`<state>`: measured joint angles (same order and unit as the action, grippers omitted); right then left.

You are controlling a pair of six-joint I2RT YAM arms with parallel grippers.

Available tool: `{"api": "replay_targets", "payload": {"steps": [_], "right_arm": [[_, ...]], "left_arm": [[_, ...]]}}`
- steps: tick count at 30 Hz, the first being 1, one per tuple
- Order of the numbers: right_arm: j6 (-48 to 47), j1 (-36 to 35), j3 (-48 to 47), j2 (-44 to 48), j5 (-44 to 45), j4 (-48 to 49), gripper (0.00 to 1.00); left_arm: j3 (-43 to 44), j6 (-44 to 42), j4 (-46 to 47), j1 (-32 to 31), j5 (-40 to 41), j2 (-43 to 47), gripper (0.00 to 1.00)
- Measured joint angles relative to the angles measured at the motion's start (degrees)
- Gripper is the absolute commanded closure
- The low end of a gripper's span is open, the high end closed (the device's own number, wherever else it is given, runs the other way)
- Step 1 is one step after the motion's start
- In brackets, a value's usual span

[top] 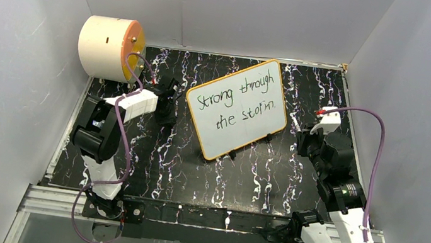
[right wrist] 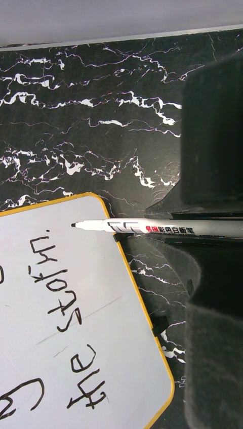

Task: Write a sentence on the whiteboard
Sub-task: Close the whiteboard marker at the center of the board.

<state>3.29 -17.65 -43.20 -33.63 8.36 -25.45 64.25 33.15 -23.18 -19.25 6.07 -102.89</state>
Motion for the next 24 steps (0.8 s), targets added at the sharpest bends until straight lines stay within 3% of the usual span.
{"api": "replay_targets", "payload": {"steps": [10, 24], "right_arm": [[0.0, 0.0, 0.02, -0.11, -0.17, 0.07, 1.0], [-0.2, 0.0, 0.96, 0.28, -4.37, 0.66, 1.0]], "left_arm": [[0.48, -0.09, -0.66, -0.5, 0.7, -0.46, 1.0], [-2.58, -3.74, -4.42, -1.2, 0.26, 6.67, 1.0]]}}
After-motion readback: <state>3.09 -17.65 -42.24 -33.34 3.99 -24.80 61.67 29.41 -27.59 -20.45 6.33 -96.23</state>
